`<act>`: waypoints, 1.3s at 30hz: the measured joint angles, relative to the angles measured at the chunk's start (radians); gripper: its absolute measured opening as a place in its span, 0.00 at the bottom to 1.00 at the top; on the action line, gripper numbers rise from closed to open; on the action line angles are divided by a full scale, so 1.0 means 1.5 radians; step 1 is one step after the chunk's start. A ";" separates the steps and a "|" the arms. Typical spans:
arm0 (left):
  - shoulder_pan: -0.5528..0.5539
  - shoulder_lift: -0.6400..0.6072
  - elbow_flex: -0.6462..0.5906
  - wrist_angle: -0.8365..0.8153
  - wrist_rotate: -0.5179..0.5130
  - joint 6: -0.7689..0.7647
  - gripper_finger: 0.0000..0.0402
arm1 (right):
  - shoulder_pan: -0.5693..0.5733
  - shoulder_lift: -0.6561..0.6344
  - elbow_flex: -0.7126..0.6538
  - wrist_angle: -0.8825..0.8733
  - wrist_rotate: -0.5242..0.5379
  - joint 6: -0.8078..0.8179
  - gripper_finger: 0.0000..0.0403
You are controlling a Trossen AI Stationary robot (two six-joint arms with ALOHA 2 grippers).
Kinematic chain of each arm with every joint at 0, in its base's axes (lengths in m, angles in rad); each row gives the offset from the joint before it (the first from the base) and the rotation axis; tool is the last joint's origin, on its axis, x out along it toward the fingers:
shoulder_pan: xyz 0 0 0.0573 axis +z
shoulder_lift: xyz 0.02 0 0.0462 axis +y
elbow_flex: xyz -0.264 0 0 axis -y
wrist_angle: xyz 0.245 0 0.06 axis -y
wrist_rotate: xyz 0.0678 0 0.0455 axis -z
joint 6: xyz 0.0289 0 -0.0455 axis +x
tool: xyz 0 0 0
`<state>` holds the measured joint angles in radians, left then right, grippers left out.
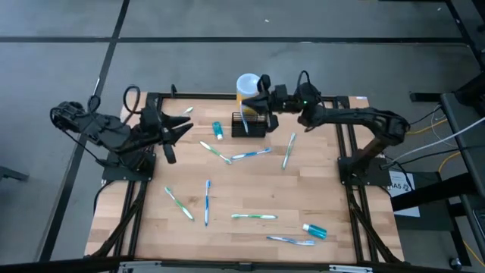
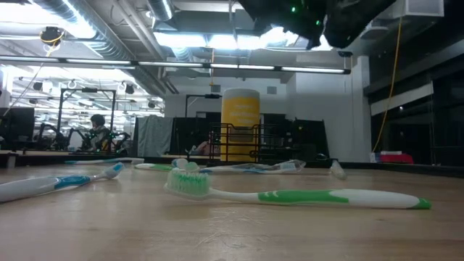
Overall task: Pick & Place toothbrushing station
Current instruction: Put the blue toothbrush in the wire organizer
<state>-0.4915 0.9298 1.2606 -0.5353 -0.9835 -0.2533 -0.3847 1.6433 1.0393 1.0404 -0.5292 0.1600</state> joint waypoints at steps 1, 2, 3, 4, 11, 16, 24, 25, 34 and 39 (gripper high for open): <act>-0.006 0.000 0.000 0.000 -0.010 -0.002 0.22 | -0.007 0.014 0.000 0.031 0.000 0.010 0.00; -0.013 0.000 0.000 -0.001 -0.020 -0.005 0.22 | -0.013 0.029 0.000 0.067 0.001 0.018 0.00; -0.018 0.000 0.000 -0.004 -0.028 -0.011 0.22 | -0.019 0.045 0.000 0.100 0.007 0.027 0.00; -0.024 0.000 0.000 -0.008 -0.036 -0.017 0.22 | -0.023 0.060 0.000 0.128 0.015 0.034 0.00; -0.052 -0.002 0.000 -0.015 -0.072 -0.040 0.22 | -0.037 0.145 0.000 0.254 0.080 0.045 0.00; -0.053 -0.002 0.000 -0.017 -0.077 -0.051 0.22 | -0.038 0.157 0.013 0.212 0.130 -0.059 0.00; -0.053 -0.002 0.000 -0.035 -0.077 -0.079 0.22 | -0.035 0.157 0.033 0.103 0.219 -0.150 0.00; -0.052 -0.002 0.000 -0.039 -0.077 -0.083 0.22 | -0.032 0.157 0.033 0.100 0.229 -0.154 0.00; -0.051 -0.002 0.000 -0.045 -0.066 -0.098 0.22 | 0.004 0.186 0.033 0.089 0.310 -0.187 0.00; -0.052 0.000 0.000 -0.045 -0.042 -0.109 0.22 | 0.023 0.223 0.033 0.131 0.368 -0.189 0.00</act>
<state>-0.5689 0.9292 1.2610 -0.6035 -1.0464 -0.4165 -0.3496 1.9773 1.0885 1.2372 0.0228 -0.1228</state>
